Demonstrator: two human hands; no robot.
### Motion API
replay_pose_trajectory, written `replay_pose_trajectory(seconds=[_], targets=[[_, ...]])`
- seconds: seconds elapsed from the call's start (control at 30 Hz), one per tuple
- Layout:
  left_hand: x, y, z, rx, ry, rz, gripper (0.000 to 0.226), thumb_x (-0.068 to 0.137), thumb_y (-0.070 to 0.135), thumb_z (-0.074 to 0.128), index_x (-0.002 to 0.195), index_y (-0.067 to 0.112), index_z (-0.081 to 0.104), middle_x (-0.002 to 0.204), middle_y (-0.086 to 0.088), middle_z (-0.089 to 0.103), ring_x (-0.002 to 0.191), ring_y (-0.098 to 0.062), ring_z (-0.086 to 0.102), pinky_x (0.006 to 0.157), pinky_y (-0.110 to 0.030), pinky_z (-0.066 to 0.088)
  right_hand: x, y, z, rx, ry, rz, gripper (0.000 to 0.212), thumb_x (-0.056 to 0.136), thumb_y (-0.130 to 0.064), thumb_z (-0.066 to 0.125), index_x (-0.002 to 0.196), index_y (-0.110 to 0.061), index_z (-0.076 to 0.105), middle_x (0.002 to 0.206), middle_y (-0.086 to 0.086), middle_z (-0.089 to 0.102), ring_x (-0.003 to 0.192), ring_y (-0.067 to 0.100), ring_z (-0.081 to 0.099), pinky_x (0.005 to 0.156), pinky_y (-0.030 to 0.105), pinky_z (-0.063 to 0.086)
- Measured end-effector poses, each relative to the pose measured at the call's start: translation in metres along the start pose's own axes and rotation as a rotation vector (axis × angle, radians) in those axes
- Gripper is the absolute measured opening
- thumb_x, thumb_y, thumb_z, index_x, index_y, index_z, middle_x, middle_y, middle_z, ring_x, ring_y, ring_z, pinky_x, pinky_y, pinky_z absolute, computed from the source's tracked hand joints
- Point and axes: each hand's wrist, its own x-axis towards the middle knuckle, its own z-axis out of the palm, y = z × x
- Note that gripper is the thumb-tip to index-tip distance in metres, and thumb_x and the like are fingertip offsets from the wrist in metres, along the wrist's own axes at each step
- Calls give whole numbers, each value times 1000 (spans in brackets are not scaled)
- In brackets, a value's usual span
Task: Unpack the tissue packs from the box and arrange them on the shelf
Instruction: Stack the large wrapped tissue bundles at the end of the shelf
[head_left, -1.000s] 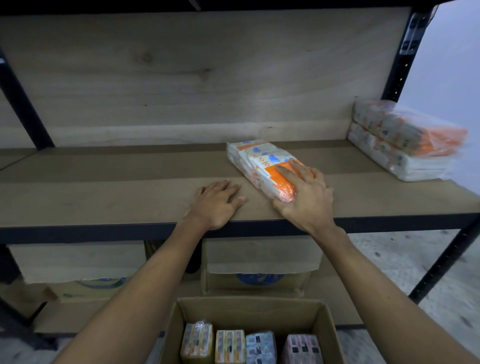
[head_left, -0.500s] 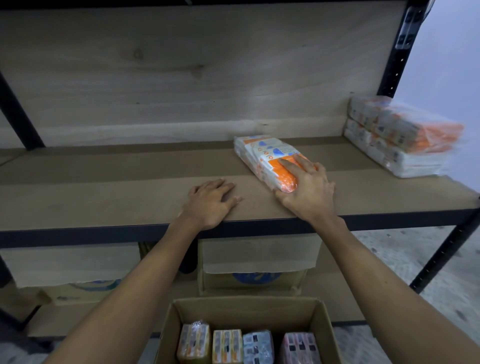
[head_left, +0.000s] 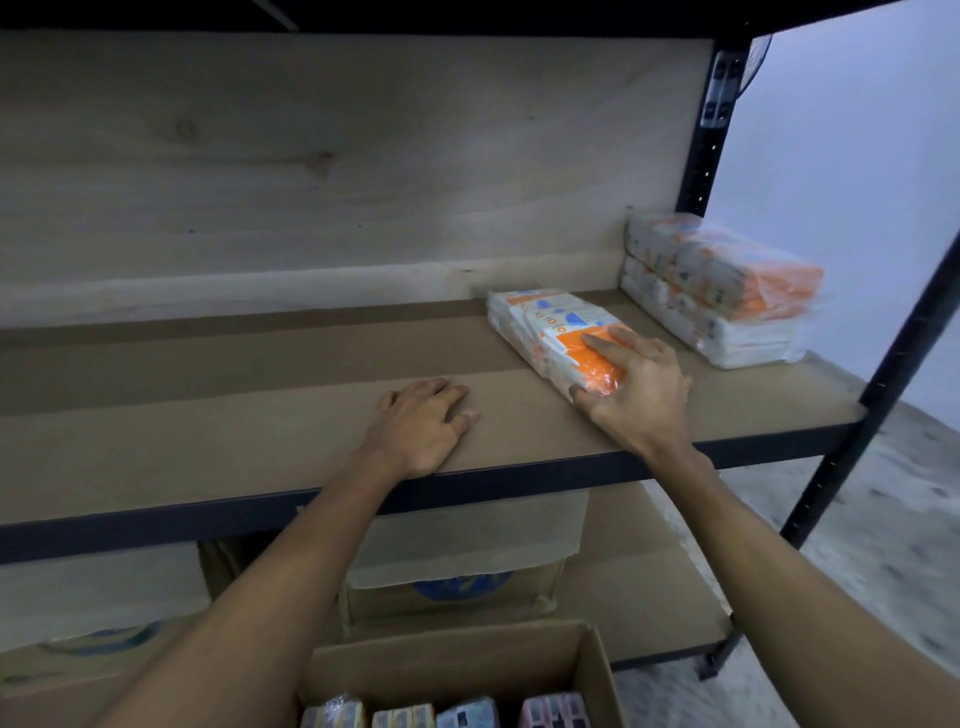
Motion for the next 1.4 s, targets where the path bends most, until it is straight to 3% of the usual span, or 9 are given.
replay_pose_trajectory(seconds=[0.13, 0.4, 0.57, 0.87, 1.03, 1.4], targets=[[11, 18, 4, 3, -7, 33, 54, 99, 52, 30, 148, 29, 31, 159, 3, 20, 146, -18, 15, 116, -39, 11, 1, 20, -6, 56, 83, 0, 64, 59, -54, 64, 122, -43, 62, 137, -10, 54, 124, 25, 46, 102, 52, 39], [29, 61, 16, -55, -6, 97, 52, 100, 48, 31, 149, 30, 28, 160, 4, 19, 147, -16, 13, 118, -39, 8, 13, 29, -40, 81, 155, -25, 59, 64, -48, 73, 122, -40, 62, 134, -10, 56, 126, 22, 45, 102, 52, 40], [42, 82, 22, -63, -22, 117, 53, 100, 50, 30, 149, 31, 27, 159, 3, 20, 147, -17, 14, 118, -40, 10, 39, 29, -68, 85, 244, -92, 64, 61, -57, 65, 122, -38, 63, 131, -8, 59, 125, 20, 48, 99, 53, 42], [63, 100, 29, -50, -55, 100, 55, 99, 53, 27, 150, 32, 25, 159, 4, 20, 146, -18, 18, 119, -44, 8, 89, 45, -125, 60, 384, -120, 58, 58, -50, 67, 115, -42, 65, 121, -13, 64, 113, 16, 58, 89, 48, 49], [66, 99, 33, -51, -33, 101, 54, 99, 53, 28, 149, 32, 28, 158, 5, 22, 145, -16, 19, 119, -43, 7, 121, 71, -143, 89, 386, -39, 54, 58, -46, 71, 111, -37, 69, 121, -10, 65, 107, 12, 60, 89, 48, 49], [68, 98, 34, -65, -11, 88, 53, 98, 55, 29, 147, 36, 28, 157, 9, 23, 144, -11, 18, 119, -41, 7, 151, 115, -127, 129, 342, 50, 55, 61, -45, 76, 113, -30, 70, 126, -6, 63, 118, 15, 55, 101, 50, 38]])
